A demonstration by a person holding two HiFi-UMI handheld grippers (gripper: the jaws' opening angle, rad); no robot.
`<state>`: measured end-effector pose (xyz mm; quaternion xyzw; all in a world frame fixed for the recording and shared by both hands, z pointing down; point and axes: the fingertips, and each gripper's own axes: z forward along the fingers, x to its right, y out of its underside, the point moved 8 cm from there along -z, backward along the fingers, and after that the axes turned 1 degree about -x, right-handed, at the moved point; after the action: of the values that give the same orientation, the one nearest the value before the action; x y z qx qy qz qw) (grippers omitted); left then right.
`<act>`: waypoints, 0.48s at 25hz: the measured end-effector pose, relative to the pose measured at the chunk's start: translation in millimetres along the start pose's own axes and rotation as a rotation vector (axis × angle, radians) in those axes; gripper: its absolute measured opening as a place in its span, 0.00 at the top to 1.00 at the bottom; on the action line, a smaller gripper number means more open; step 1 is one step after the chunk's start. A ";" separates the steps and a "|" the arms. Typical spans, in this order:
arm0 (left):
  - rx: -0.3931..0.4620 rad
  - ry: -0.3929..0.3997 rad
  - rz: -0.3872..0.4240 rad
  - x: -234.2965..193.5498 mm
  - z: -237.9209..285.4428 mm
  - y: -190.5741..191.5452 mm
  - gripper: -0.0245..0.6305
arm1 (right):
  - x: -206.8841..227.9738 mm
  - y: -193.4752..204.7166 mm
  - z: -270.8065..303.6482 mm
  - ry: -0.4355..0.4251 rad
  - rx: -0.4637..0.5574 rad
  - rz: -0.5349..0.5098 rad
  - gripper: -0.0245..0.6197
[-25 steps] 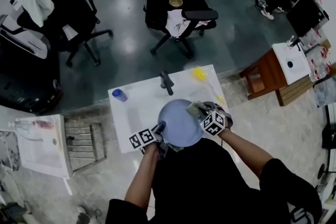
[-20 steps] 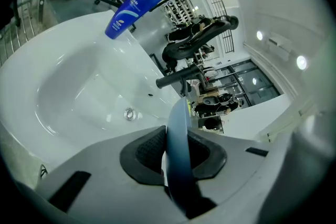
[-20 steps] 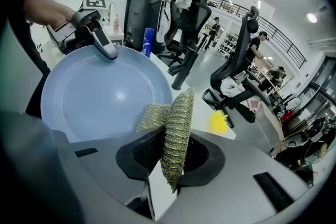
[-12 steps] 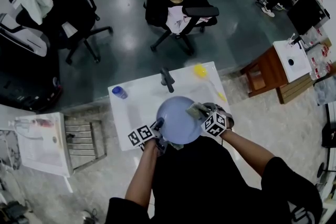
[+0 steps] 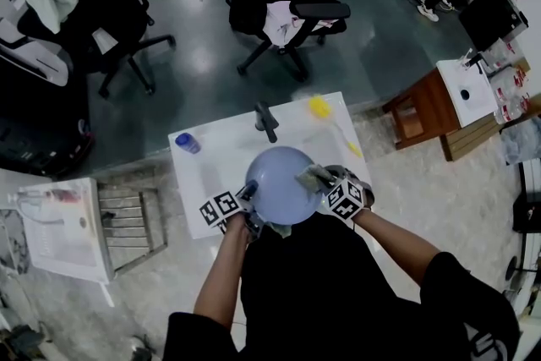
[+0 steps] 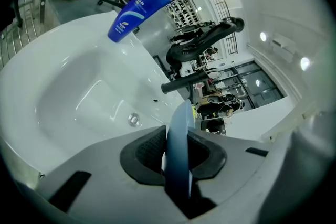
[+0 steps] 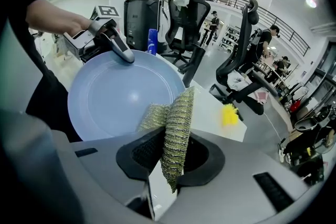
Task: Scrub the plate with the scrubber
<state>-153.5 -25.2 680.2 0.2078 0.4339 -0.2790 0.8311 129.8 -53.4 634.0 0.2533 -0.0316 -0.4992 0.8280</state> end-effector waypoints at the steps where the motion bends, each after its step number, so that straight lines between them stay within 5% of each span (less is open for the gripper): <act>1: 0.000 -0.001 -0.003 -0.6 0.5 -0.1 0.87 | -0.6 0.4 -0.5 -0.001 -0.002 0.009 0.85; 12: 0.031 -0.009 -0.045 -7.1 -3.8 -2.9 0.87 | -11.5 -4.3 -6.3 -0.031 0.010 0.065 0.85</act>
<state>-161.0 -23.1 683.8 0.2096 0.4303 -0.3055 0.8232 122.5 -42.8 628.9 0.2484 -0.0551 -0.4757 0.8420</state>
